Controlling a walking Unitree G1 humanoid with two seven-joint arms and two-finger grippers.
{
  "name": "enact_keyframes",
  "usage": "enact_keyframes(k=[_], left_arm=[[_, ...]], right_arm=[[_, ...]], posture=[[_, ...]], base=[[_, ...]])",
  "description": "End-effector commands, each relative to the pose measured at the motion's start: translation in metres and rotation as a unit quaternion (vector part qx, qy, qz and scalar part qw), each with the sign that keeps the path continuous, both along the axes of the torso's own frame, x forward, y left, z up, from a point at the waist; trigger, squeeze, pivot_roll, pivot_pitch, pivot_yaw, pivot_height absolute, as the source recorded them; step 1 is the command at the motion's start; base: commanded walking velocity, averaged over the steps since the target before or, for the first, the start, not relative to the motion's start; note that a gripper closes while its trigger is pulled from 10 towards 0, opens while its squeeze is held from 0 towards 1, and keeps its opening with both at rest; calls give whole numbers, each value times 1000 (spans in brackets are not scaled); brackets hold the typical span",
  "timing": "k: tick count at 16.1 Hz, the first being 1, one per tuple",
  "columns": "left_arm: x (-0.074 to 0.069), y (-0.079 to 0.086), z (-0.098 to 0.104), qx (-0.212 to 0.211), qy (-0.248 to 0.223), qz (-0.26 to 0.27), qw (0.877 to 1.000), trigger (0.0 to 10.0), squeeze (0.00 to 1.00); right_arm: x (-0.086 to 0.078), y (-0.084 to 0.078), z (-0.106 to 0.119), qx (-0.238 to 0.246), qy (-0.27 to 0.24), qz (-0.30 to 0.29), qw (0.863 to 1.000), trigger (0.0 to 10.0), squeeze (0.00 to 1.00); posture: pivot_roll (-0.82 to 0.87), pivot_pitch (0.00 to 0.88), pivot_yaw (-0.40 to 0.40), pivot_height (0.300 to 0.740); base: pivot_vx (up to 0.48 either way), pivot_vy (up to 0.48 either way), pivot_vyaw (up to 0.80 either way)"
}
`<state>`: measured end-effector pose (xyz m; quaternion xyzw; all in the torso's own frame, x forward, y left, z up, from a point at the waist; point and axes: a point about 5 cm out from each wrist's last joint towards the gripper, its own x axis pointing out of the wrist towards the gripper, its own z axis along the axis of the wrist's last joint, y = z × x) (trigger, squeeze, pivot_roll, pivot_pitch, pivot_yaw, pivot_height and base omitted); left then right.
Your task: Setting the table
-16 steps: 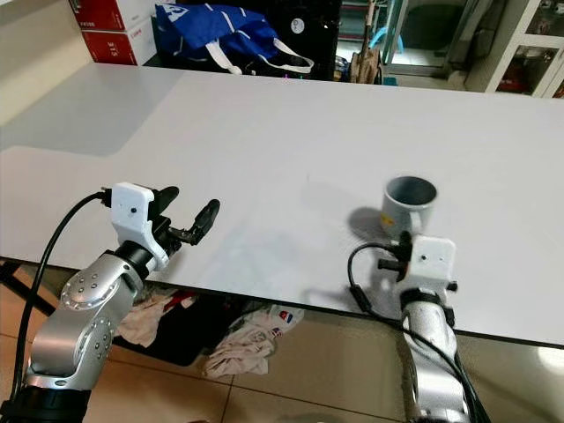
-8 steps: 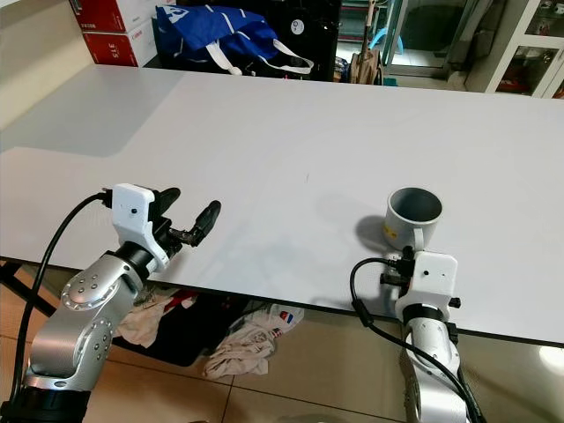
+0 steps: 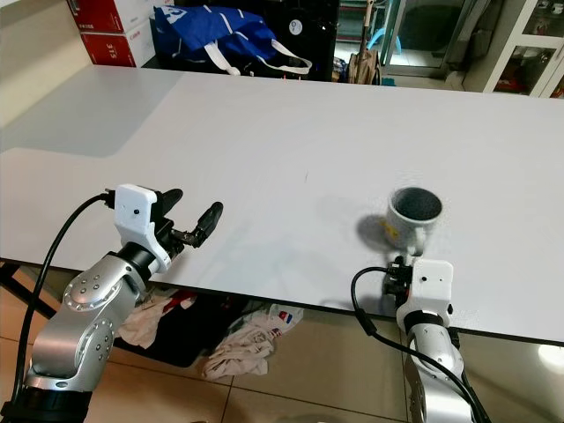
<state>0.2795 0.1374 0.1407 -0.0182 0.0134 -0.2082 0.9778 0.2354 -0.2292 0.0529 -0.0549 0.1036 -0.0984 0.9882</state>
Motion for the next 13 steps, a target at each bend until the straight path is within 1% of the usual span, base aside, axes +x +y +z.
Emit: enact_keyframes(k=[1,3,5,7,9,13], left_arm=[[-1,-1,4,1,-5,-1,1000,10000,0],[-1,-1,4,0,-5,-1,1000,10000,0],[-1,-1,4,-1,-4,-1,1000,10000,0],[-1,-2,3,-3,-3,-1,1000,10000,0],[-1,-2,3,-3,-2,0,1000,10000,0],[0,-2,2,-3,-2,-2,1000,10000,0]], right_arm=[[-3,1,-8,4,25,6,1000,10000,1000],[-3,1,-6,1,21,9,1000,10000,1000],[-1,0,4,-15,2,8,1000,10000,1000],[-2,1,9,-19,-9,12,1000,10000,1000],[-6,2,13,-19,-21,3,1000,10000,1000],[-18,9,27,-10,-43,6,999,10000,1000]], posture=[[-55,4,42,740],[-55,4,42,740],[-58,5,39,740],[-58,5,39,740],[-62,7,37,740],[-80,10,40,740]], base=[[0,0,0],[0,0,0],[0,0,0],[0,0,0],[0,0,0],[0,0,0]])
